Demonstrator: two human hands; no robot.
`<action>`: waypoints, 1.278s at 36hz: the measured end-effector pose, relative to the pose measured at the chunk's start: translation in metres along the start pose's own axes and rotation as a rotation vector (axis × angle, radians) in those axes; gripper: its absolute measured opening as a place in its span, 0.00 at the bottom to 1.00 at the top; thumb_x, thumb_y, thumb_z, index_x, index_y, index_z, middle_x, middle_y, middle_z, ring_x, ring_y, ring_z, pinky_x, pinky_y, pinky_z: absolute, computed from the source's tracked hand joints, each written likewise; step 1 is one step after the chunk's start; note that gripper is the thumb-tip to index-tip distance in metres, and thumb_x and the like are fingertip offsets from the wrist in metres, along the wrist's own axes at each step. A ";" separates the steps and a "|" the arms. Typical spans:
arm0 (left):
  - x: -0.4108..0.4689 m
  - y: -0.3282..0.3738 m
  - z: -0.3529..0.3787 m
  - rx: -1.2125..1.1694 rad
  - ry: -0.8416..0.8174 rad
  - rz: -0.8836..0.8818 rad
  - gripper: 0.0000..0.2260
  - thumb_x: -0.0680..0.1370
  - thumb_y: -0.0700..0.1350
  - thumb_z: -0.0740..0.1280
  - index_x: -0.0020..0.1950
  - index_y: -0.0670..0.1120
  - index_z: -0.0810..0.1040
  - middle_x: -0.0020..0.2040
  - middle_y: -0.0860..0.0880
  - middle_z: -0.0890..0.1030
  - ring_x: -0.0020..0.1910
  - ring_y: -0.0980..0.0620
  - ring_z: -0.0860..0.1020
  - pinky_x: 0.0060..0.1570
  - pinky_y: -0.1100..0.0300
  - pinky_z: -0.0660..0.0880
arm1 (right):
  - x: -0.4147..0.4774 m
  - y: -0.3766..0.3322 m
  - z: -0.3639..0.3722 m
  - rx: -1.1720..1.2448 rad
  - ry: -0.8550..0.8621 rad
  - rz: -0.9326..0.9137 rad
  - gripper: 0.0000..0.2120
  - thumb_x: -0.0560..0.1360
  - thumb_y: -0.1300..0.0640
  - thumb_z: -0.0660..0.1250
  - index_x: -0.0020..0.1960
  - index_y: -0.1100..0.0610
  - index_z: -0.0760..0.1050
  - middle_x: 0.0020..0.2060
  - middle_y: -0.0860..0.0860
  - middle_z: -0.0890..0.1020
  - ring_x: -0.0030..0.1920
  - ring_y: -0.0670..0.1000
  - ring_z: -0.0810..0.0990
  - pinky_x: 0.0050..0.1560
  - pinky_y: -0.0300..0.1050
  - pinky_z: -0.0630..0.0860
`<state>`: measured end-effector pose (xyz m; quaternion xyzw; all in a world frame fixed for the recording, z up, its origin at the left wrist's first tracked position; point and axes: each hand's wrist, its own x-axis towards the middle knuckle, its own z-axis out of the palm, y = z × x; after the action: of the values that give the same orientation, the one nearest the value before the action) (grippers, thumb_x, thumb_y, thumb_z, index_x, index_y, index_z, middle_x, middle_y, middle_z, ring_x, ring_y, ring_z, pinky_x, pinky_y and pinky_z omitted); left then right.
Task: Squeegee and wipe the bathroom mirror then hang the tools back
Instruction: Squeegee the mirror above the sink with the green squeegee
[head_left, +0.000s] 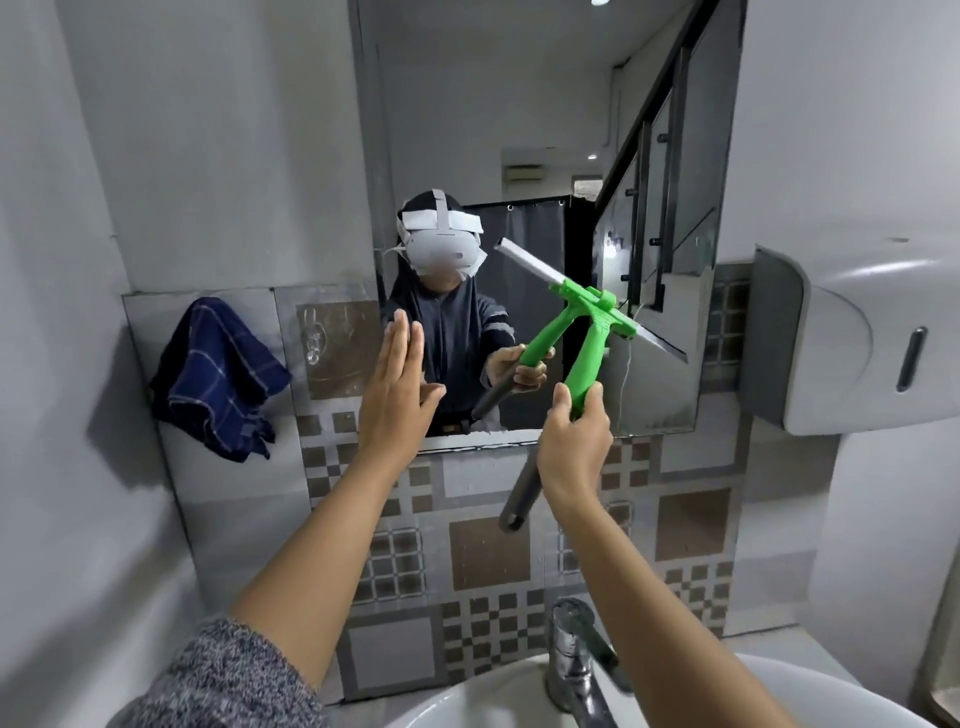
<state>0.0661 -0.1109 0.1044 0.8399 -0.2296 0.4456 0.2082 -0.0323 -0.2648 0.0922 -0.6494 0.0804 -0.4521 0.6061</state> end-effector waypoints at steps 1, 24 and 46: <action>0.000 0.004 0.001 0.007 0.000 0.006 0.37 0.75 0.44 0.68 0.75 0.44 0.46 0.76 0.49 0.43 0.75 0.51 0.44 0.68 0.66 0.48 | 0.000 -0.002 0.003 0.018 0.010 0.008 0.04 0.80 0.55 0.57 0.49 0.54 0.63 0.32 0.48 0.70 0.30 0.46 0.68 0.28 0.33 0.65; -0.004 -0.024 -0.009 -0.003 0.003 0.067 0.34 0.75 0.42 0.66 0.75 0.42 0.49 0.76 0.45 0.46 0.75 0.51 0.44 0.72 0.59 0.51 | 0.000 -0.060 0.098 -0.126 -0.134 -0.283 0.19 0.79 0.50 0.56 0.66 0.60 0.62 0.47 0.60 0.79 0.49 0.61 0.77 0.46 0.60 0.77; -0.027 -0.008 0.026 -0.121 0.164 -0.124 0.34 0.74 0.37 0.68 0.74 0.41 0.53 0.75 0.43 0.54 0.74 0.45 0.55 0.66 0.59 0.61 | 0.032 -0.037 0.031 -0.646 -0.292 -0.736 0.20 0.79 0.58 0.57 0.68 0.63 0.61 0.53 0.59 0.77 0.50 0.60 0.74 0.38 0.46 0.66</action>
<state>0.0738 -0.1134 0.0670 0.7992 -0.1859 0.4842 0.3037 -0.0094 -0.2545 0.1445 -0.8452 -0.1035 -0.4923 0.1803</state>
